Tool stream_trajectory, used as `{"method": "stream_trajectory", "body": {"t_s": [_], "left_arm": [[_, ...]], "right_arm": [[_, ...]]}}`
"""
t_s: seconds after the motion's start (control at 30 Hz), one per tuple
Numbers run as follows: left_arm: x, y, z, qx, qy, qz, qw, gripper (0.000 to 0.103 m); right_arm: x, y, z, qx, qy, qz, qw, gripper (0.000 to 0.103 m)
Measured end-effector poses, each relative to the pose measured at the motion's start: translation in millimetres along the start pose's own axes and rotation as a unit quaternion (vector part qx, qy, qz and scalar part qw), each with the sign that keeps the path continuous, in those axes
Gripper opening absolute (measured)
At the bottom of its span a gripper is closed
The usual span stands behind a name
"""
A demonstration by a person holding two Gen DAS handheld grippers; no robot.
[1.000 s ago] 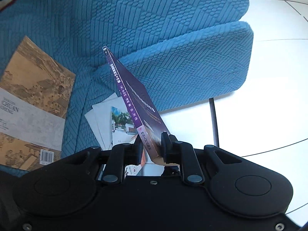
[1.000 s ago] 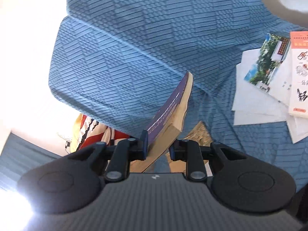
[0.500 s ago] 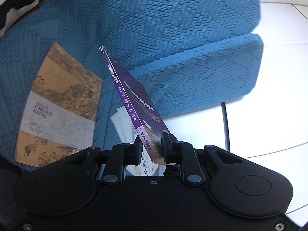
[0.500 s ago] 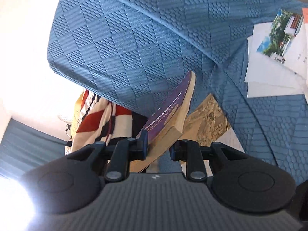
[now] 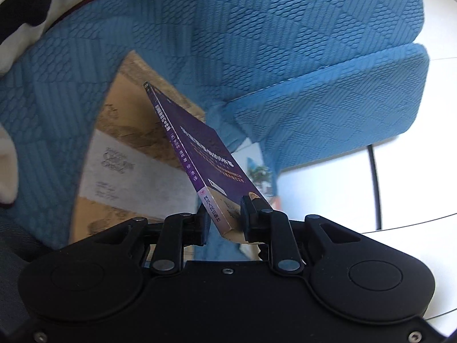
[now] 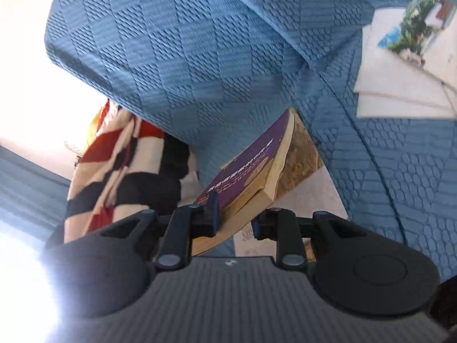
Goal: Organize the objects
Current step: 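Lower the purple book flat onto the tan book and open the left gripper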
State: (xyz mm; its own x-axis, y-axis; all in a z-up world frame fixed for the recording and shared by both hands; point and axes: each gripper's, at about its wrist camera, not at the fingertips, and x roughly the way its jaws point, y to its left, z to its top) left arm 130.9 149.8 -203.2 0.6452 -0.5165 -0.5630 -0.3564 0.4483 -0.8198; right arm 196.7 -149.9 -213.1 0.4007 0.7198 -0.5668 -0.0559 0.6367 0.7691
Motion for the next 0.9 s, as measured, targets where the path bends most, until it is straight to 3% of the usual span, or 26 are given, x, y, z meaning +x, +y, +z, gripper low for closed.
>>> {"method": "stream_trajectory", "body": {"t_s": [0.3,0.47,0.57,0.9], "left_arm": [[15,24,-10,-0.021,0.030,0.030,0.9989,0.022],[33,21,-21,0.024,0.052,0.127,0.9903,0.029],[45,27,-25,0.020,0.068,0.154,0.9855,0.031],[59,29,-30,0.027,0.080,0.186,0.9790,0.035]], "right_arm": [[14,-16,-20,-0.002,0.018,-0.023,1.000,0.027],[26,-18,-30,-0.017,0.048,-0.068,0.996,0.031],[35,-27,-35,-0.010,0.068,-0.088,0.994,0.031],[42,-47,-39,0.009,0.093,-0.110,0.990,0.036]]}}
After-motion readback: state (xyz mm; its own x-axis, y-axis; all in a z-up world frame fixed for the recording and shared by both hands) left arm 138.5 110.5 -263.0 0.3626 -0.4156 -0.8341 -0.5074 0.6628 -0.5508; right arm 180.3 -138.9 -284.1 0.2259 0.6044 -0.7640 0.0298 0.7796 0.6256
